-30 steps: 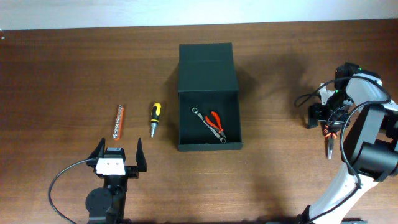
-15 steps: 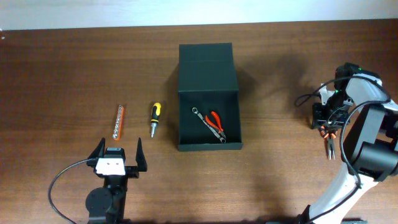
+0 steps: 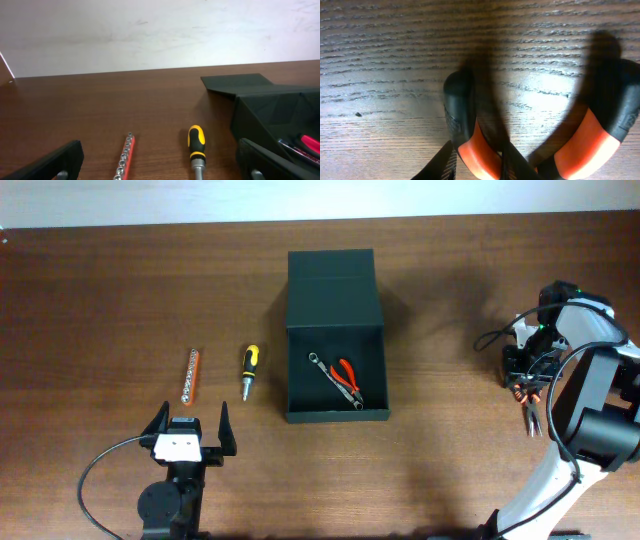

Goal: Pack container
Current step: 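Lower the right gripper onto the needle-nose pliers and close, then lift the needle-nose pliers and carry them over the black box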

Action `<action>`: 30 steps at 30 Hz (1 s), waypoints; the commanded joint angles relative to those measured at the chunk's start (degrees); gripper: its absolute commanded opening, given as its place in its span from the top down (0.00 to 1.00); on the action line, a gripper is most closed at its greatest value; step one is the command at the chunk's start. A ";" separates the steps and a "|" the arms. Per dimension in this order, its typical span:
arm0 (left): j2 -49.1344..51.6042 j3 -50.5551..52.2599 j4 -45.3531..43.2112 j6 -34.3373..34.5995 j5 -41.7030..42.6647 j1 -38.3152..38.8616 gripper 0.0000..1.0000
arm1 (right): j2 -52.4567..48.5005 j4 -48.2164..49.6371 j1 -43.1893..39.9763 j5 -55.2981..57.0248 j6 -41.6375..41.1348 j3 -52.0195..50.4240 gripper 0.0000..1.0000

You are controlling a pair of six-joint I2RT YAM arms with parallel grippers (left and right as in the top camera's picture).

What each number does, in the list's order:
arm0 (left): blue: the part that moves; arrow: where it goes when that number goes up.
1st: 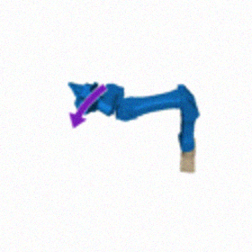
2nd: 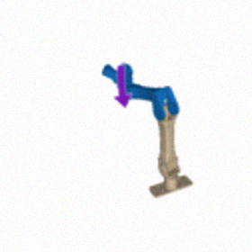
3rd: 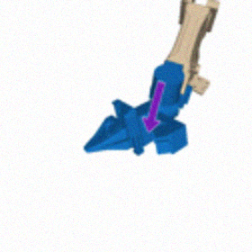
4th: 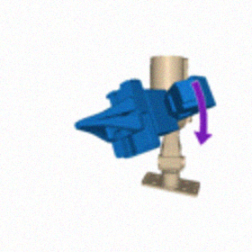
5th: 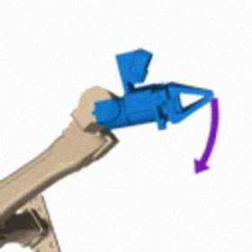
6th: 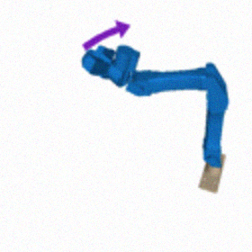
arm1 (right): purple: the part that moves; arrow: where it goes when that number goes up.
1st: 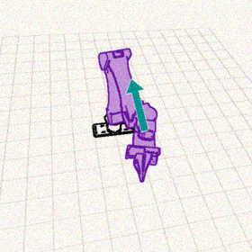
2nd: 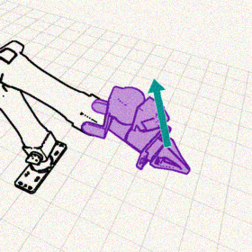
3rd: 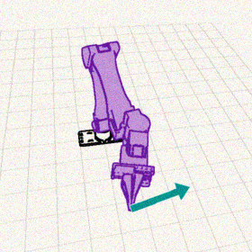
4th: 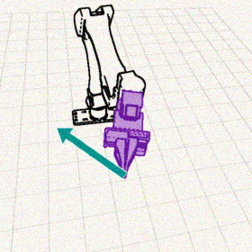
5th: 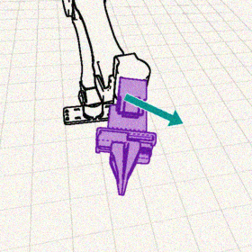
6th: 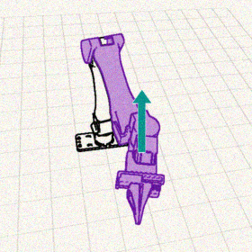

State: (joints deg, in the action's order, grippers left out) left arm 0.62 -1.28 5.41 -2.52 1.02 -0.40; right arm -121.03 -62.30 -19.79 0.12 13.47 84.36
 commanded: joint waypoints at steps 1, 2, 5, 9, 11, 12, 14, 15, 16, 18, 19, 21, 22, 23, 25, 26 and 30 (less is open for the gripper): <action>-0.33 0.39 0.02 0.52 -0.42 -0.24 0.01 | -1.53 0.22 -0.07 -0.98 -0.48 -0.57 0.71; -0.33 0.39 0.02 0.52 -0.42 -0.24 0.01 | -1.53 0.20 -0.07 -0.98 -0.46 -0.57 0.71; -0.33 0.39 0.02 0.52 -0.42 -0.24 0.01 | -1.55 0.35 -0.07 -0.98 -0.46 -0.57 0.71; -0.33 0.39 0.02 0.52 -0.42 -0.24 0.01 | -1.53 0.85 -0.07 -0.98 -0.44 -0.57 0.74; -0.33 0.39 0.02 0.52 -0.42 -0.24 0.01 | -1.53 1.05 -0.07 -0.98 -0.44 -0.57 0.75; -0.33 0.39 0.02 0.52 -0.42 -0.24 0.01 | -1.55 1.18 -0.07 -0.98 -0.44 -0.57 0.79; -0.33 0.39 0.02 0.52 -0.42 -0.24 0.01 | -1.53 1.49 -0.07 -0.96 -0.44 -0.57 0.81; -0.33 0.39 0.02 0.52 -0.42 -0.24 0.01 | -1.53 1.55 -0.07 -0.96 -0.44 -0.57 0.82; -0.33 0.39 0.02 0.52 -0.42 -0.24 0.01 | -1.55 1.68 -0.07 -0.96 -0.44 -0.57 0.83; -0.33 0.39 0.02 0.52 -0.42 -0.24 0.01 | -1.53 1.73 -0.07 -0.96 -0.44 -0.57 0.84; -0.33 0.39 0.02 0.52 -0.42 -0.24 0.01 | -1.53 1.75 -0.07 -0.96 -0.44 -0.57 0.84; -0.33 0.39 0.02 0.52 -0.42 -0.24 0.01 | -1.53 1.77 -0.07 -0.96 -0.42 -0.57 0.84; -0.33 0.39 0.02 0.52 -0.42 -0.24 0.01 | -1.53 1.90 -0.07 -0.96 -0.42 -0.57 0.84; -0.33 0.39 0.02 0.52 -0.42 -0.24 0.01 | -1.53 1.92 -0.07 -0.96 -0.44 -0.57 0.84; -0.33 0.39 0.02 0.52 -0.42 -0.24 0.01 | -1.55 1.92 -0.07 -0.96 -0.44 -0.57 0.85; -0.33 0.39 0.02 0.52 -0.42 -0.24 0.01 | -1.53 1.92 -0.07 -0.96 -0.44 -0.57 0.85; -0.33 0.39 0.02 0.52 -0.42 -0.24 0.01 | -1.53 1.90 -0.07 -0.96 -0.44 -0.44 0.85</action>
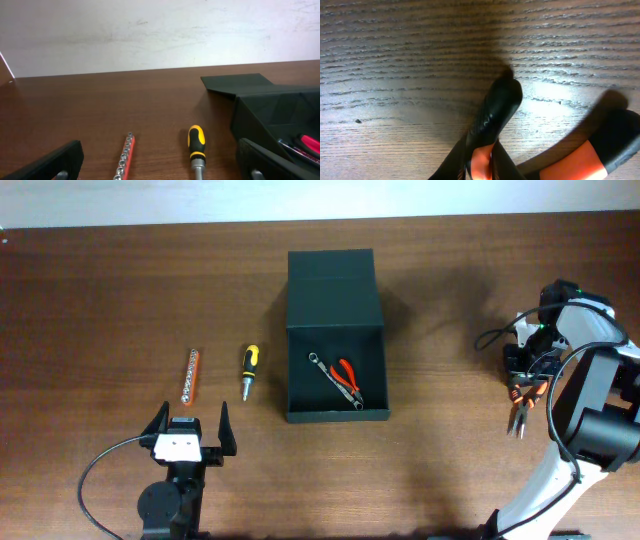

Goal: Pack container
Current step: 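Lift the needle-nose pliers and carry them over the black box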

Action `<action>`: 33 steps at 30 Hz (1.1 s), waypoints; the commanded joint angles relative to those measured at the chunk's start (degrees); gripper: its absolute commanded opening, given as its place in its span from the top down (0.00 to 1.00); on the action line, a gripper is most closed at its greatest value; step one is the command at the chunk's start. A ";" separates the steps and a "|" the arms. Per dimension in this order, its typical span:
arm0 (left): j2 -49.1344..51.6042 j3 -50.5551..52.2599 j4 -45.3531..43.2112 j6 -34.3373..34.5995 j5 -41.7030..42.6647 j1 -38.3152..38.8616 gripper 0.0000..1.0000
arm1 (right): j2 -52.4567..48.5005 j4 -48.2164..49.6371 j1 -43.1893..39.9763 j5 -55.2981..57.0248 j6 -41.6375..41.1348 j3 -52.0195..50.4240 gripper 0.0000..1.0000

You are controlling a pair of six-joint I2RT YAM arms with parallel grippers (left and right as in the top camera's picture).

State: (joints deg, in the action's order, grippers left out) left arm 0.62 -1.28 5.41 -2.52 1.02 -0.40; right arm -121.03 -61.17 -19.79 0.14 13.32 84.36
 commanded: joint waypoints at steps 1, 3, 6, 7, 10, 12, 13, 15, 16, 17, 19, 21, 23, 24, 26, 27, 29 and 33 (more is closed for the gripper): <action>-0.33 0.39 0.02 0.52 -0.42 -0.24 0.01 | -1.53 0.74 -0.07 -0.98 -0.28 -0.26 0.87; -0.33 0.39 0.02 0.52 -0.42 -0.24 0.01 | -1.53 0.55 -0.07 -1.01 -0.31 0.42 0.92; -0.33 0.39 0.02 0.52 -0.42 -0.24 0.01 | -1.53 -0.50 -0.07 -1.03 -0.33 2.38 0.95; -0.33 0.39 0.02 0.52 -0.42 -0.24 0.01 | -1.53 -1.25 -0.07 -1.03 -0.33 3.50 0.95; -0.33 0.39 0.02 0.52 -0.42 -0.24 0.01 | -1.53 -3.02 -0.07 -1.03 -0.33 6.03 0.96; -0.33 0.39 0.02 0.52 -0.42 -0.24 0.01 | -1.53 -4.28 -0.07 -1.03 -0.35 7.96 0.96; -0.33 0.39 0.02 0.52 -0.42 -0.24 0.01 | -1.53 -4.72 -0.07 -1.03 -0.35 8.68 0.96; -0.33 0.39 0.02 0.52 -0.42 -0.24 0.01 | -1.53 -6.12 -0.07 -1.03 -0.35 10.84 0.96; -0.33 0.39 0.02 0.52 -0.42 -0.24 0.01 | -1.53 -7.04 -0.04 -1.05 -0.37 12.24 0.96; -0.33 0.39 0.02 0.52 -0.42 -0.24 0.01 | -1.53 -7.63 -0.04 -1.05 -0.59 13.25 0.96; -0.33 0.39 0.02 0.52 -0.42 -0.24 0.01 | -1.53 -9.20 -0.04 -1.44 -1.42 15.63 0.96; -0.33 0.39 0.02 0.52 -0.42 -0.24 0.01 | -1.53 -11.76 0.04 -3.50 -1.81 19.56 0.96; -0.33 0.39 0.02 0.52 -0.42 -0.24 0.01 | -1.53 -14.32 0.72 -4.72 -1.81 23.71 0.96; -0.33 0.39 0.02 0.52 -0.42 -0.24 0.01 | -1.53 -15.56 1.31 -4.70 -1.79 25.68 0.96; -0.33 0.39 0.02 0.52 -0.42 -0.24 0.01 | -1.53 -17.44 2.69 -4.70 -1.79 28.83 0.96; -0.33 0.39 0.02 0.52 -0.42 -0.24 0.01 | -1.53 -17.99 3.21 -4.68 -1.79 29.77 0.96; -0.33 0.39 0.02 0.52 -0.42 -0.24 0.01 | -1.53 -19.93 5.64 -4.68 -1.77 33.14 0.96; -0.33 0.39 0.02 0.52 -0.42 -0.24 0.01 | -1.53 -22.60 12.52 -4.35 -0.85 39.06 0.96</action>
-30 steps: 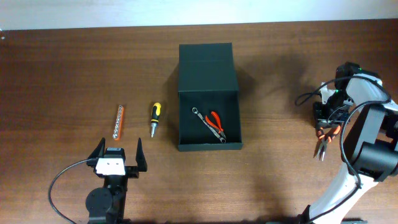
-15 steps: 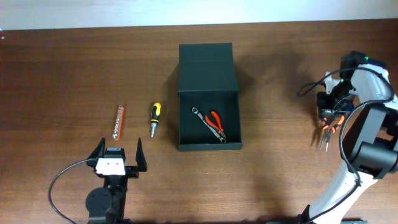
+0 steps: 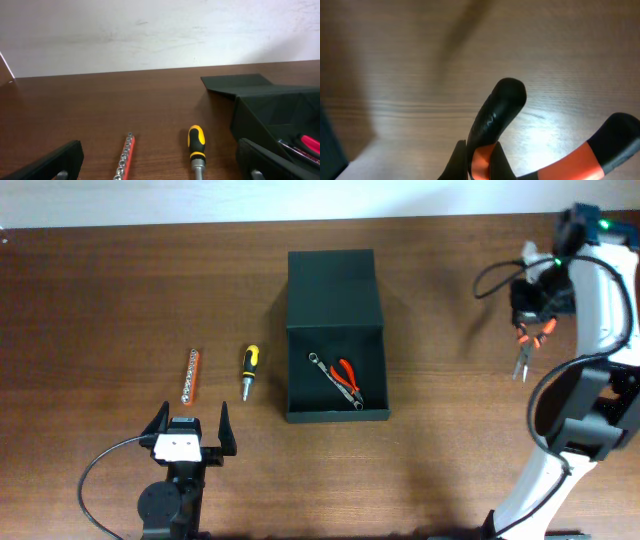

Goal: Pack container
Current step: 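Lift the needle-nose pliers and carry them over the black box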

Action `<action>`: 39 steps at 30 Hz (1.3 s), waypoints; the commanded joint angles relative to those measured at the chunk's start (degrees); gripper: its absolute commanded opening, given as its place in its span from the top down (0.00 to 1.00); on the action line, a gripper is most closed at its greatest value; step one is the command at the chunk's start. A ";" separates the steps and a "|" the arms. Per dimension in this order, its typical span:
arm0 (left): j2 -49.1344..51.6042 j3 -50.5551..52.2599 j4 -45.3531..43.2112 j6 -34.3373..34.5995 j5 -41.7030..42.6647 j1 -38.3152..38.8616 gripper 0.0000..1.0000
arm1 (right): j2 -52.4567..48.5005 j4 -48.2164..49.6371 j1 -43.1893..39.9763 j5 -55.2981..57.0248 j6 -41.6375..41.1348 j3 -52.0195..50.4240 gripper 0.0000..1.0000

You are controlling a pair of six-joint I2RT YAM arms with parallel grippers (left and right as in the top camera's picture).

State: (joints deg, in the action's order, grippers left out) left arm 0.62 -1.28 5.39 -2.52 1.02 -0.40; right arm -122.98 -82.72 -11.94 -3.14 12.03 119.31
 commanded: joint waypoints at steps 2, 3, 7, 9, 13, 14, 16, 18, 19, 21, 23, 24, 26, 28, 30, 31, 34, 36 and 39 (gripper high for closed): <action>-0.33 0.39 0.04 0.52 -0.42 -0.24 0.01 | 0.42 -1.79 8.39 -0.74 1.97 6.05 0.96; -0.33 0.39 0.04 0.52 -0.42 -0.24 0.01 | 0.42 -2.10 10.36 -0.72 2.84 6.82 0.96; -0.33 0.39 0.04 0.52 -0.42 -0.24 0.01 | 0.42 -2.40 19.19 -0.68 6.01 8.57 0.96; -0.33 0.39 0.04 0.52 -0.42 -0.24 0.01 | 0.42 -2.40 22.58 -0.72 7.10 8.66 0.96; -0.33 0.39 0.04 0.52 -0.42 -0.24 0.01 | 0.42 -2.40 30.32 -0.61 8.76 8.66 0.96; -0.33 0.39 0.04 0.52 -0.42 -0.24 0.01 | 0.42 -2.38 31.54 -0.15 8.76 8.66 0.96; -0.33 0.39 0.04 0.52 -0.42 -0.24 0.01 | 0.42 -2.43 34.47 1.70 8.74 8.66 0.96; -0.33 0.39 0.04 0.52 -0.42 -0.24 0.01 | 0.42 -2.40 36.76 2.56 8.76 8.66 0.96; -0.33 0.39 0.04 0.52 -0.42 -0.24 0.01 | 0.42 -2.40 37.73 2.54 8.74 8.66 0.96; -0.33 0.39 0.04 0.52 -0.42 -0.24 0.01 | 0.42 -2.38 40.98 2.56 8.74 8.66 0.96; -0.33 0.39 0.04 0.52 -0.42 -0.24 0.01 | 0.42 -2.38 42.82 2.54 8.74 8.66 0.96; -0.33 0.39 0.04 0.52 -0.42 -0.24 0.01 | 0.42 -2.38 43.19 2.54 8.74 8.66 0.96; -0.33 0.39 0.04 0.52 -0.42 -0.24 0.01 | 0.42 -2.34 44.68 2.51 8.74 8.66 0.96; -0.33 0.39 0.04 0.52 -0.42 -0.24 0.01 | 0.42 -2.16 45.66 2.49 8.74 8.63 0.96; -0.33 0.39 0.04 0.52 -0.42 -0.24 0.01 | 0.42 -1.92 46.58 2.27 8.74 8.63 0.96; -0.33 0.39 0.04 0.52 -0.42 -0.24 0.01 | 0.42 -1.77 46.95 2.25 8.74 8.63 0.96; -0.33 0.39 0.04 0.52 -0.42 -0.24 0.01 | 0.42 -1.38 48.02 2.23 8.74 8.63 0.96; -0.33 0.39 0.04 0.52 -0.42 -0.24 0.01 | 0.42 -0.79 48.50 2.19 8.74 8.63 0.96; -0.33 0.39 0.04 0.52 -0.42 -0.24 0.01 | 0.42 -0.04 48.65 1.73 8.74 8.61 0.96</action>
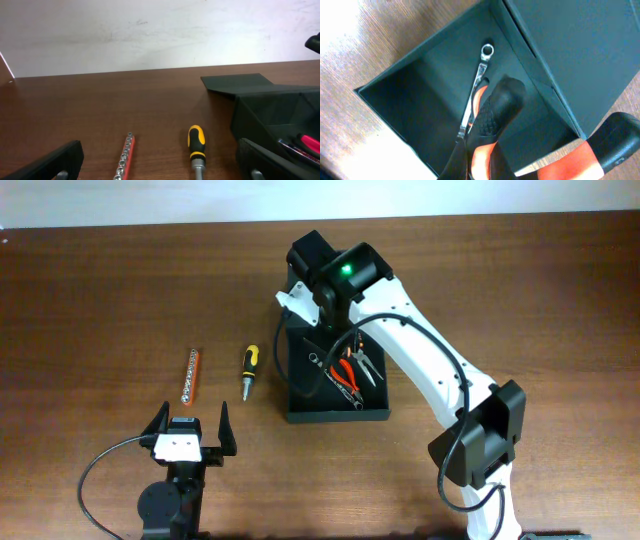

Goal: Pack container
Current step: 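Lift the needle-nose pliers and carry them over the black box, then lower the needle-nose pliers into the box and open the right gripper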

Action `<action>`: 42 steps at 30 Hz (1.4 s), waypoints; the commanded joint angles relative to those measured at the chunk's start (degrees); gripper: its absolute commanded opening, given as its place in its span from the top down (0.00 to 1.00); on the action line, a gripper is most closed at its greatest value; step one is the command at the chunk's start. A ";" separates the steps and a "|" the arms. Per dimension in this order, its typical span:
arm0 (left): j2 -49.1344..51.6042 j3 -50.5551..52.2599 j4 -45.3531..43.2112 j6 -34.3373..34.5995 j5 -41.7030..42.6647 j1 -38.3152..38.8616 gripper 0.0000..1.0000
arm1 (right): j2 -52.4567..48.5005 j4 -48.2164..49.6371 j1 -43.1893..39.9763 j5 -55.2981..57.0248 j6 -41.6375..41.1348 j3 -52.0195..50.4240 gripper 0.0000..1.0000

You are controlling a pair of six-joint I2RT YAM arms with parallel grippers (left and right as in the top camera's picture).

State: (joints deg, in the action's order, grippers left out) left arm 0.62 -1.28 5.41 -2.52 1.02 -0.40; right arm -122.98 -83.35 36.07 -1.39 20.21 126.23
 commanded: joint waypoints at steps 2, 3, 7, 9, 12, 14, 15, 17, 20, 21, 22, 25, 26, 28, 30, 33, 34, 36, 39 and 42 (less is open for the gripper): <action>-0.33 0.39 0.02 0.52 -0.42 -0.24 0.01 | 0.42 0.87 0.63 -0.83 0.85 1.66 0.96; -0.33 0.39 0.02 0.52 -0.42 -0.24 0.01 | 0.42 0.87 0.63 -1.38 1.68 1.66 0.96; -0.33 0.39 0.02 0.52 -0.42 -0.24 0.01 | 0.39 0.94 0.63 -2.16 3.32 1.29 0.96; -0.33 0.39 0.02 0.52 -0.42 -0.24 0.01 | 0.39 0.76 0.61 -2.05 3.91 1.05 0.96; -0.33 0.39 0.02 0.52 -0.42 -0.24 0.01 | 0.35 0.44 0.61 -2.10 4.90 0.90 0.96; -0.33 0.39 0.02 0.52 -0.42 -0.24 0.01 | 0.35 0.55 0.61 -2.08 4.92 0.63 0.96; -0.33 0.39 0.02 0.52 -0.42 -0.24 0.01 | 0.31 0.66 0.61 -2.08 4.92 0.31 0.96; -0.33 0.39 0.02 0.52 -0.42 -0.24 0.01 | 0.11 0.74 0.61 -2.08 5.09 -0.37 0.96; -0.33 0.39 0.02 0.52 -0.42 -0.24 0.01 | -0.31 1.11 0.61 -2.08 5.53 -2.40 0.96; -0.33 0.39 0.02 0.52 -0.42 -0.24 0.01 | -0.31 1.55 0.61 -2.08 5.88 -3.58 0.96; -0.33 0.39 0.02 0.52 -0.42 -0.24 0.01 | -0.31 1.81 0.63 -2.08 5.95 -4.28 0.96; -0.33 0.39 0.02 0.52 -0.42 -0.24 0.01 | -0.31 3.28 0.63 -2.08 5.95 -6.75 0.96; -0.33 0.39 0.02 0.52 -0.42 -0.24 0.01 | -0.31 3.54 0.63 -2.08 5.95 -7.30 0.96; -0.33 0.39 0.02 0.52 -0.42 -0.24 0.01 | -0.31 3.85 0.63 -2.08 5.97 -8.02 0.96; -0.33 0.39 0.02 0.52 -0.42 -0.24 0.01 | -0.31 4.63 0.63 -2.08 5.95 -8.83 0.96; -0.33 0.39 0.02 0.52 -0.42 -0.24 0.01 | -0.31 5.88 0.63 -2.08 5.95 -9.70 0.96; -0.33 0.39 0.02 0.52 -0.42 -0.24 0.01 | -0.31 6.86 0.63 -2.10 5.95 -10.49 0.96; -0.33 0.39 0.02 0.52 -0.42 -0.24 0.01 | -0.31 7.69 0.63 -2.23 5.95 -11.28 0.96; -0.33 0.39 0.02 0.52 -0.42 -0.24 0.01 | -0.33 8.55 0.63 -2.95 5.97 -11.96 0.96; -0.33 0.39 0.02 0.52 -0.42 -0.24 0.01 | -0.33 8.85 0.63 -2.93 6.62 -11.96 0.96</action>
State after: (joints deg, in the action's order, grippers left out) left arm 0.62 -1.28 5.41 -2.52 1.02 -0.40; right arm -123.11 -74.76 36.16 -3.36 25.74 114.43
